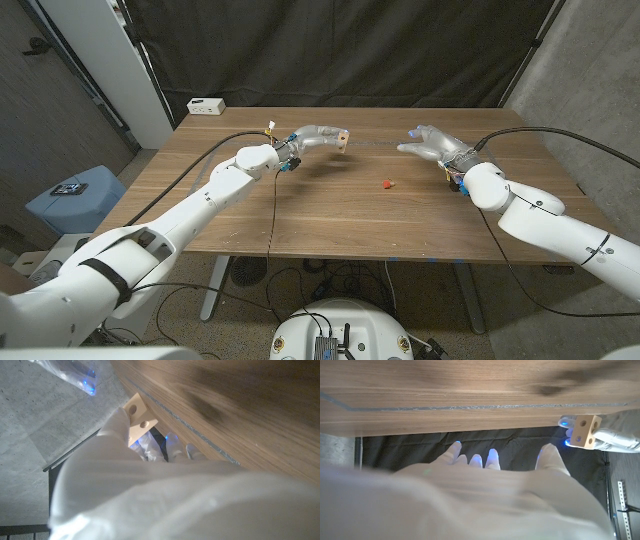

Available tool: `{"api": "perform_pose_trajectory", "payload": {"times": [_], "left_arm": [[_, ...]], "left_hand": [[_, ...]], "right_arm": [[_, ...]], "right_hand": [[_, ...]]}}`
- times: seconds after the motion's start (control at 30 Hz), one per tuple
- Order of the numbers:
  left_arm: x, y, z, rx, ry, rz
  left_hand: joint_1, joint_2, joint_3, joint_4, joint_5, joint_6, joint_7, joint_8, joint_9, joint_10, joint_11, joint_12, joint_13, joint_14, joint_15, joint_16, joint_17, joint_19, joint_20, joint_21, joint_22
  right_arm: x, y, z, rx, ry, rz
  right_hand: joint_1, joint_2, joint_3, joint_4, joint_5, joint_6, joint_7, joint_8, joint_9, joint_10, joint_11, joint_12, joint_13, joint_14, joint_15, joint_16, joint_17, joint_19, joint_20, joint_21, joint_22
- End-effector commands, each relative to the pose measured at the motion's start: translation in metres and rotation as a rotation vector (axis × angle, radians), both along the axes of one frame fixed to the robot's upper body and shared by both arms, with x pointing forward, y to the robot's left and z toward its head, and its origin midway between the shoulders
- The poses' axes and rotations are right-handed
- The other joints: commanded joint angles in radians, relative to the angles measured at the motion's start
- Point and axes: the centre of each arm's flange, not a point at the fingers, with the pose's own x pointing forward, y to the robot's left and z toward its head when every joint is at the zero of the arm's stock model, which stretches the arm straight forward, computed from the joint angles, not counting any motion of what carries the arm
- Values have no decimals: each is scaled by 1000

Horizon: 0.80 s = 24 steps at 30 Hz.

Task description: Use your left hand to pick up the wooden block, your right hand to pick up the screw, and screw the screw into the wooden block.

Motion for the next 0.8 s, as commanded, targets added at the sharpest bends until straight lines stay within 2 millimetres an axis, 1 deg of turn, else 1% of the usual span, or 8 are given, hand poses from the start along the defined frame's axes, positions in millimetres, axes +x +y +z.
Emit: {"api": "perform_pose_trajectory", "payload": {"times": [0.03, 0.07, 0.13, 0.23, 0.43, 0.5, 0.67, 0.8], "left_arm": [[7, 0, 2, 24, 3, -14], [8, 0, 2, 26, 3, -16], [9, 1, 1, 23, 9, -24], [11, 1, 2, 32, 17, -26], [12, -1, 4, 46, 14, -29], [12, -1, 5, 48, 10, -31], [14, -2, 5, 44, 1, -40], [16, -2, 4, 20, -15, -56]], "left_hand": [[2, 10, -3, 0, 5, 16, -3, 5, 5, 8, -3, -5, 8, 4, -113, 10, 5, -8, 7, 1, 5], [2, 13, -3, 1, 5, 14, 2, 4, 5, 10, -3, -6, 10, 7, -116, 12, 6, -9, 8, 1, 5], [2, 12, -4, 0, 5, 14, 0, 3, 5, 11, -3, -6, 11, 9, -120, 14, 7, -10, 6, 1, 5], [1, 17, -5, 1, 5, 5, 2, -1, 5, 7, -3, -9, 13, 4, -117, 15, 9, -13, 13, 1, 5], [-2, 17, -9, 2, 4, -1, 1, -4, 6, 4, -3, -14, 18, -3, -109, 16, 12, -17, 17, 1, 5], [-1, 21, -10, 0, 4, -3, 3, -6, 7, -1, -3, -19, 22, -7, -106, 16, 13, -18, 20, 2, 5], [-3, 21, -14, 0, 3, -6, 0, -8, 7, 0, -3, -23, 27, -12, -106, 18, 14, -21, 21, 3, 5], [-4, 18, -17, -1, 3, -2, -5, -6, 7, 3, -3, -25, 30, -12, -113, 19, 13, -23, 16, 3, 5]], "right_arm": [[-3, 4, 9, -143, 18, -28], [-3, 5, 10, -155, 19, -29], [-3, 7, 12, -185, 20, -33], [-2, 9, 14, -223, 26, -33], [-1, 15, 18, -315, 35, -43], [-1, 16, 19, -338, 39, -43], [0, 19, 21, -398, 44, -50], [1, 20, 22, -442, 47, -68]], "right_hand": [[21, 2, 6, -9, 6, 3, -15, 4, 4, -4, -11, -3, 2, 4, -20, 1, 2, 9, -20, 6, 3], [23, 2, 7, -9, 6, 2, -16, 4, 4, -4, -13, -3, 2, 4, -20, 1, 2, 10, -20, 6, 3], [31, 2, 10, -11, 7, 4, -23, 4, 4, -5, -14, -3, 2, 5, -20, 1, 2, 11, -17, 5, 3], [42, 1, 13, -12, 8, 9, -34, 5, 5, -6, -15, -3, 2, 4, -19, 0, 2, 12, -15, 5, 3], [70, 2, 22, -15, 10, 9, -40, 4, 6, -9, -21, -4, 2, 7, -16, 0, 2, 23, -3, 7, 3], [80, 3, 27, -16, 9, 6, -41, 3, 6, -11, -19, -4, 2, 7, -14, 0, 2, 24, -1, 7, 3], [109, 7, 39, -19, 7, 8, -50, 3, 7, -16, -23, -5, 2, 5, -12, -2, 2, 24, 6, 5, 3], [121, 6, 43, -20, 5, 9, -52, 4, 8, -17, -23, -5, 2, 5, -11, -2, 2, 22, 11, 4, 3]]}}
